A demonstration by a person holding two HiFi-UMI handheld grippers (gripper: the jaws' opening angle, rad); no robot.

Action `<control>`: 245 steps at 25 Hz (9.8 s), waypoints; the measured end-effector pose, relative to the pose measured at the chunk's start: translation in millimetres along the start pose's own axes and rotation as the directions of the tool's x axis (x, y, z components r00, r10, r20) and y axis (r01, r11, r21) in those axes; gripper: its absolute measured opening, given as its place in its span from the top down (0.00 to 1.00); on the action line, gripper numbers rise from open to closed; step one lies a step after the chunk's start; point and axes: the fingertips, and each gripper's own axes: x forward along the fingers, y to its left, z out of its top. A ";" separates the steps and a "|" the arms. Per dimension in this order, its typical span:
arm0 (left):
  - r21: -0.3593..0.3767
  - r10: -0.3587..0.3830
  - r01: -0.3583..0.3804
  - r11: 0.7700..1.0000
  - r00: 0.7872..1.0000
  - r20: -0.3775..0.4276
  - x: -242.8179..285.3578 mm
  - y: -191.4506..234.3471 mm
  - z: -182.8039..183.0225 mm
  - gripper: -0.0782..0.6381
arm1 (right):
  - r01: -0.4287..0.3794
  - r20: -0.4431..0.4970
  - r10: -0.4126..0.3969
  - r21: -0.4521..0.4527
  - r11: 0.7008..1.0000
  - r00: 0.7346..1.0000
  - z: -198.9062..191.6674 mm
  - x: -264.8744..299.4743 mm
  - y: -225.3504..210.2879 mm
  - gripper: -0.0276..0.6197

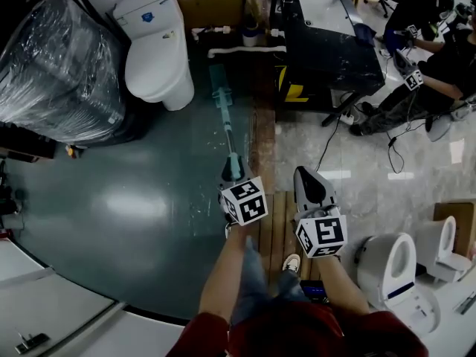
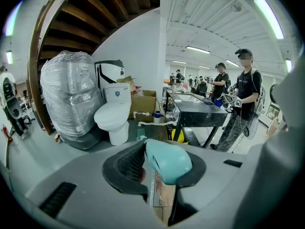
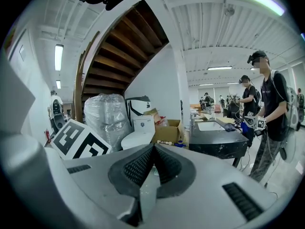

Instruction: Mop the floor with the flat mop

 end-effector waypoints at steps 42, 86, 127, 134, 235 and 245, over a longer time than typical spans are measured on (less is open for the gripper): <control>-0.027 0.074 -0.076 0.997 0.996 -0.048 -224.5 -73.2 -90.7 0.72 | -0.085 0.060 0.083 0.034 0.996 0.995 17.8 -216.6 -16.5 0.93; -0.034 0.079 -0.080 0.996 0.996 -0.030 -443.1 -153.7 -240.6 0.72 | -0.145 0.096 0.147 -0.027 0.989 0.984 -45.2 -423.8 -13.4 0.93; -0.043 0.071 -0.073 0.996 0.996 -0.055 -421.3 -150.7 -242.2 0.72 | -0.148 0.025 0.148 0.003 0.989 0.989 -74.7 -393.3 -7.2 0.93; -0.033 0.061 -0.063 0.997 0.996 -0.061 -397.3 -151.8 -235.7 0.72 | -0.143 -0.002 0.143 0.018 0.990 0.990 -85.4 -375.6 -8.2 0.93; -0.094 0.040 -0.044 0.995 0.998 -0.044 -14.5 23.4 -64.2 0.72 | -0.023 -0.104 0.031 0.083 0.996 0.994 -89.4 -18.3 -1.6 0.93; -0.089 0.066 -0.071 0.993 0.996 -0.057 -93.5 9.1 -90.8 0.72 | -0.048 -0.068 0.054 0.077 0.996 0.996 -67.0 -76.7 1.9 0.93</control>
